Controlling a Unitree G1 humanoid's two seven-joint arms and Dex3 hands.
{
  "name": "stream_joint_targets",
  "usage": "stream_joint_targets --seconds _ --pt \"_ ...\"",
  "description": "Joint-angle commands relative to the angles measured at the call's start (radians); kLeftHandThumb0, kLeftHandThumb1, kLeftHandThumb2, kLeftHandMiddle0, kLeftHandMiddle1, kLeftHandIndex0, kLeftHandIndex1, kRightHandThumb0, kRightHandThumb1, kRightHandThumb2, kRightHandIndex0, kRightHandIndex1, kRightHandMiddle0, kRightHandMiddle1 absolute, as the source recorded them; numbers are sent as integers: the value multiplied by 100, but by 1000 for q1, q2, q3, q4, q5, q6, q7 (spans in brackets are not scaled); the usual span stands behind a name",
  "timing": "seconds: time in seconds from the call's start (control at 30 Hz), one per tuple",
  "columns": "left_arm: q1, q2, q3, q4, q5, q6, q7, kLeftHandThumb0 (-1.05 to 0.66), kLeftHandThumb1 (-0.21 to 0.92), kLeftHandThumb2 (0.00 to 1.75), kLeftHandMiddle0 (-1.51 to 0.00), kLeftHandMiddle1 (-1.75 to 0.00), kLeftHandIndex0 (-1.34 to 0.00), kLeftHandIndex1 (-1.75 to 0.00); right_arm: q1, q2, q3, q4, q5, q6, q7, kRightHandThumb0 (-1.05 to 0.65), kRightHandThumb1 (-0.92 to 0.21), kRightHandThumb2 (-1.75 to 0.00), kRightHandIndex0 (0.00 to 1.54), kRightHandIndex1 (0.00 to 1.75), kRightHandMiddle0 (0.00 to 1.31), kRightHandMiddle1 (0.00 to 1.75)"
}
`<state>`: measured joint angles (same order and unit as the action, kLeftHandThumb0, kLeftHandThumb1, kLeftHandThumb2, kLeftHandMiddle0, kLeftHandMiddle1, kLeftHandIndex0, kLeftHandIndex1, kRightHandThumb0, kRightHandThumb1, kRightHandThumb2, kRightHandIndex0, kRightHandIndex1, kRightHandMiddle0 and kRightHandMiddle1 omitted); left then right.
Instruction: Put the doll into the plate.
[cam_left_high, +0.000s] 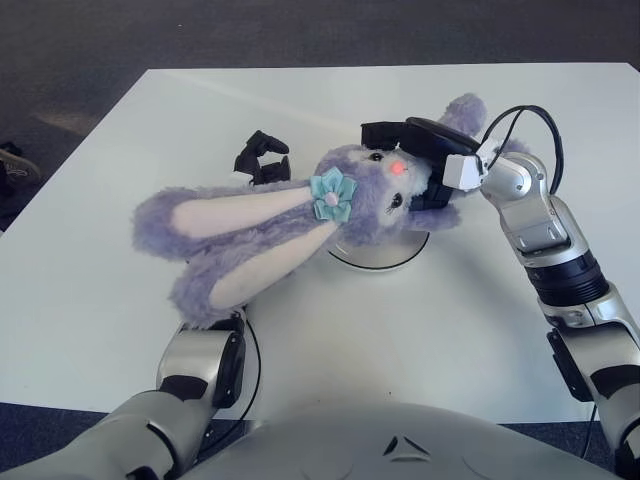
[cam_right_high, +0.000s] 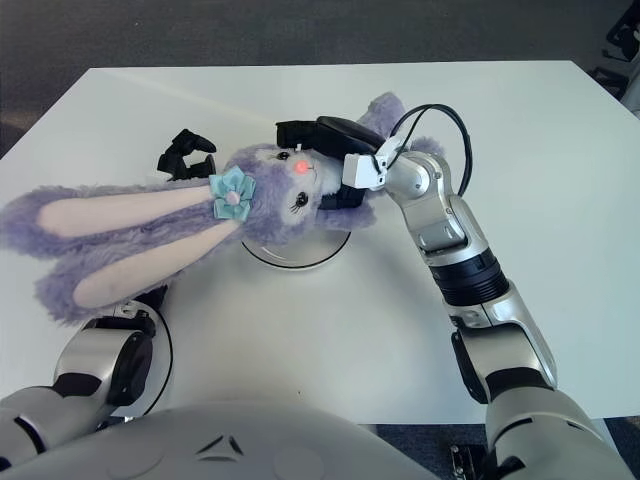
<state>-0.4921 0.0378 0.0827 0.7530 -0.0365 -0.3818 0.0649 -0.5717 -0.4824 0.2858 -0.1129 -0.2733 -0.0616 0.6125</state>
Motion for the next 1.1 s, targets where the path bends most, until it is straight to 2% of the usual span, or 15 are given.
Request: stream_joint_targets --seconds 0.0,0.3,0.93,1.07 --pt "135 -52 -8 119 1 1 -11 -44 44 116 -125 -175 -52 -175 -1 -7 13 28 -14 -25 9 0 -4 -160 85 164 60 175" --pt "131 -58 -7 126 3 -3 -10 -45 41 120 -126 -175 -54 -175 -2 -3 41 100 -61 -82 -6 0 -5 -159 84 163 59 175" --pt "129 -64 -10 132 5 -3 -7 -45 40 121 -127 -175 -54 -175 -12 -14 65 163 -125 -192 -21 0 -7 -156 83 163 57 175" --pt "127 -65 -10 134 5 -3 -7 -45 41 120 -126 -175 -54 -175 -9 -8 61 160 -148 -187 -38 0 -7 -157 83 164 57 175"
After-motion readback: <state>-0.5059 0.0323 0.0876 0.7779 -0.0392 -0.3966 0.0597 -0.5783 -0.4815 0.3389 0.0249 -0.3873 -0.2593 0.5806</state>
